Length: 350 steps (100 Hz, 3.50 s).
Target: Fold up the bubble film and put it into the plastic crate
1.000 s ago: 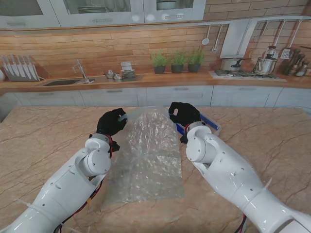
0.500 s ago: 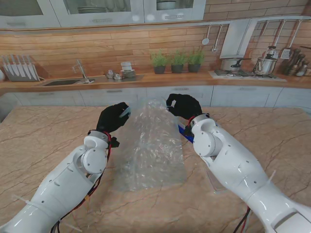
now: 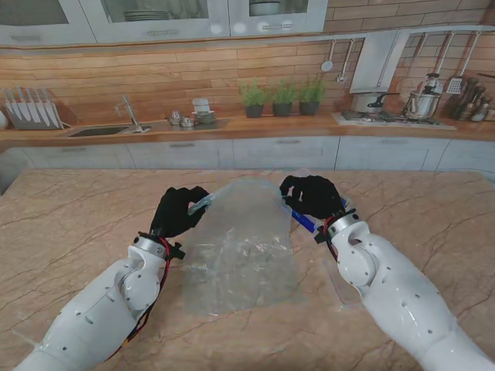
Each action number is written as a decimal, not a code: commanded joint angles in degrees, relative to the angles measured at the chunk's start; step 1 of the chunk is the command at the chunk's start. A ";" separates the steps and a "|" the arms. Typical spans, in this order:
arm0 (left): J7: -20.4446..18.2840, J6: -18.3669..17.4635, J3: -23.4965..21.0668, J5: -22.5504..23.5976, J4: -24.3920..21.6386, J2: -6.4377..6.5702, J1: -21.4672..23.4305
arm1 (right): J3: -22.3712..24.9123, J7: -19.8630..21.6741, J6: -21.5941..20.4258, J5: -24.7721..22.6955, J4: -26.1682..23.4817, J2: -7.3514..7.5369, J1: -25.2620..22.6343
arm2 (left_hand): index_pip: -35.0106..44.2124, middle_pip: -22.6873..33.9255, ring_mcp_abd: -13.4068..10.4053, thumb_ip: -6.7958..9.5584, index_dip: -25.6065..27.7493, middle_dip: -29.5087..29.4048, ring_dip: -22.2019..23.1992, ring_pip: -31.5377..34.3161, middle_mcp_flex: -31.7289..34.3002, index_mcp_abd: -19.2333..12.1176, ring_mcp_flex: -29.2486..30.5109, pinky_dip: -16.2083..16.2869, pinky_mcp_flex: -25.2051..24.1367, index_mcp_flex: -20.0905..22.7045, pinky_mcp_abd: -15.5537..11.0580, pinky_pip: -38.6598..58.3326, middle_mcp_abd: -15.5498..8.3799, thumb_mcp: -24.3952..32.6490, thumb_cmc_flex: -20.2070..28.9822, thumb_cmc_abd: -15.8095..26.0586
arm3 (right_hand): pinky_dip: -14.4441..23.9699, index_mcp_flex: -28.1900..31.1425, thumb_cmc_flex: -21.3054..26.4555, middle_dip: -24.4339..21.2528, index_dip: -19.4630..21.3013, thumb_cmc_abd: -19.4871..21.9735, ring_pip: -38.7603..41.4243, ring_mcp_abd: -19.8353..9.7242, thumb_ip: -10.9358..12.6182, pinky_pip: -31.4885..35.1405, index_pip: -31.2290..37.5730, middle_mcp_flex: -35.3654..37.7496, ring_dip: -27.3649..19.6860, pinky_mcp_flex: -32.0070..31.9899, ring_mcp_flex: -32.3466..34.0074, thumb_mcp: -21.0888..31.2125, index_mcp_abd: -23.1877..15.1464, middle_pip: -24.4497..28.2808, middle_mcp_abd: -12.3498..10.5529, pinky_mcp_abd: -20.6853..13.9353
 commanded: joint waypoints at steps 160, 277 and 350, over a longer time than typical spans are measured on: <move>-39.65 0.33 -7.69 10.65 -21.47 10.37 16.44 | 7.12 7.77 -9.49 -24.43 -14.68 8.51 -19.69 | 0.38 -5.15 -1.06 -3.38 0.37 -1.60 -3.87 -10.11 -4.36 -3.51 -7.00 -0.44 -6.10 1.19 -5.76 -11.60 -0.30 3.30 0.27 -6.55 | 0.52 -2.11 -8.09 -0.04 -7.70 -7.02 -6.81 -0.53 -0.12 -14.41 0.29 -3.12 -0.82 -5.32 -5.96 4.54 1.79 -2.52 1.75 0.71; -45.63 -2.58 -12.44 16.47 -27.54 11.80 20.13 | 17.87 1.57 -7.86 -27.44 -21.45 7.88 -29.01 | -19.17 -1.54 -0.79 1.74 0.32 -19.02 -6.29 -15.57 -19.01 1.30 -12.82 -0.41 -8.87 -4.37 -5.07 -16.84 2.23 -1.80 -18.61 -3.68 | 0.48 -1.72 -14.16 0.07 -3.18 -6.44 -10.39 -0.99 1.02 -18.74 -5.46 -6.27 -1.08 -6.65 -8.23 3.97 3.37 -5.00 1.98 2.76; -36.90 2.22 -18.26 22.29 -33.41 10.69 26.83 | 15.95 2.29 -4.98 -20.66 -24.20 5.96 -29.40 | -27.88 -3.87 0.35 2.43 -1.83 -20.61 -7.09 -16.65 -20.92 4.40 -13.87 0.32 -8.33 -6.81 -4.63 -18.79 4.27 -7.33 -11.73 4.92 | 4.68 -1.41 -12.47 1.37 -5.89 -5.00 3.54 2.44 1.79 0.01 -5.66 -4.77 3.66 1.83 -3.46 2.24 5.86 -0.26 5.85 0.56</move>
